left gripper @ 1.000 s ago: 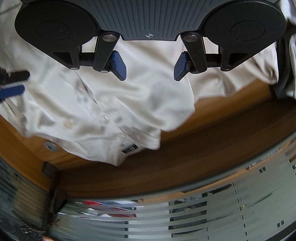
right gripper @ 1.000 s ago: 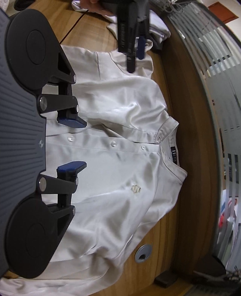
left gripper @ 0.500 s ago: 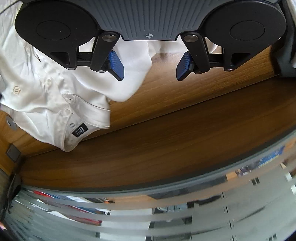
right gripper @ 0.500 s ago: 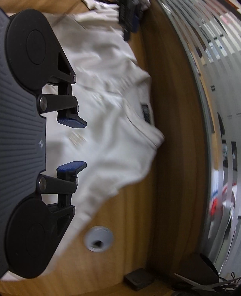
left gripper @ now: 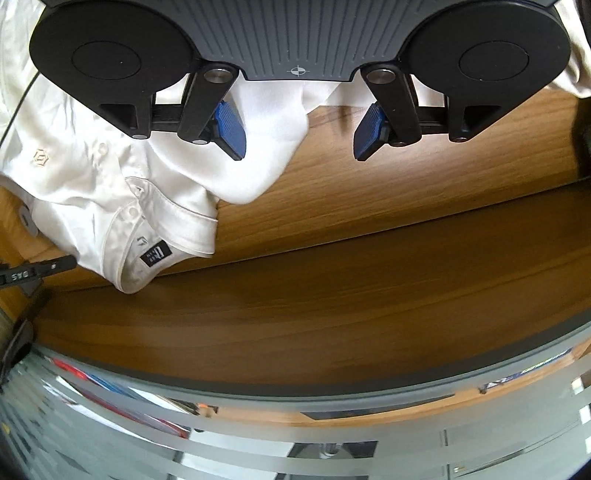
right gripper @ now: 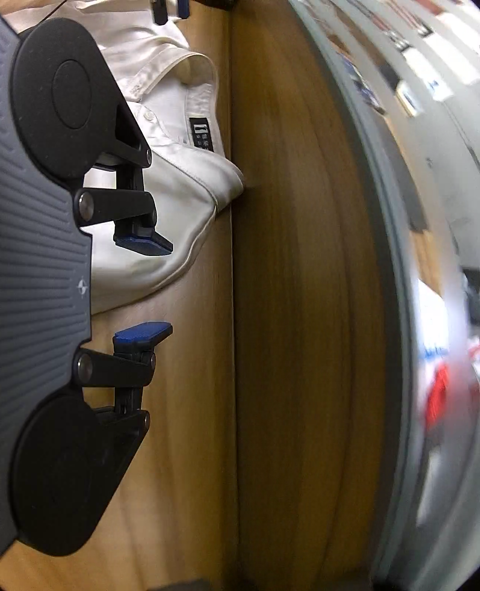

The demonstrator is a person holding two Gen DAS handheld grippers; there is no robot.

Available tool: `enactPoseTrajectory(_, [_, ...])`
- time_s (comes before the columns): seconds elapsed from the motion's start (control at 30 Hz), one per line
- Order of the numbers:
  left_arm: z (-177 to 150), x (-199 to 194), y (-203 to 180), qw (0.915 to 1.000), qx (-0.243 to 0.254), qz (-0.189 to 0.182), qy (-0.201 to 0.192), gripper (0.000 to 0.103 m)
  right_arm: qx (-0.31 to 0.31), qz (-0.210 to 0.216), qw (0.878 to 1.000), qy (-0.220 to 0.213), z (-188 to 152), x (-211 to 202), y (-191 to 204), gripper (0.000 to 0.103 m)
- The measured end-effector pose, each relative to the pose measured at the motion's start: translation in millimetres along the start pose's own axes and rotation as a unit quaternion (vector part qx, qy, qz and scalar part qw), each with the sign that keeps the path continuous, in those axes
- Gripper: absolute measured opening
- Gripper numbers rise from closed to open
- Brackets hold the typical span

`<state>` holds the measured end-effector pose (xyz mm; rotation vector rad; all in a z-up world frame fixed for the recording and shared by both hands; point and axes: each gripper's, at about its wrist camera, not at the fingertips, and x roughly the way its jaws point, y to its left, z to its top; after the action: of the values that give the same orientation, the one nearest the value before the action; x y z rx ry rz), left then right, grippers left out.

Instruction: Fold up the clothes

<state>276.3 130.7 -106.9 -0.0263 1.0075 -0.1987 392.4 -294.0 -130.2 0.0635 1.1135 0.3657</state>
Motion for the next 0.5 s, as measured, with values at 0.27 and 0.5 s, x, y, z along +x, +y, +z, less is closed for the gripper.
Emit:
enactPoseTrajectory(0.27, [-4.3, -11.7, 26.9, 0.9987, -0.027, 0.043, -0.003, 0.072, -0.056, -0.092, 0.993, -0.036, 3.3, -5.8, 17.0, 0.004])
enactPoseTrajectory(0.5, [-13.4, -7.5, 43.1, 0.9974, -0.022, 0.067, 0.013, 0.072, -0.113, -0.069, 0.989, -0.064, -8.0, -30.8, 70.2, 0.036])
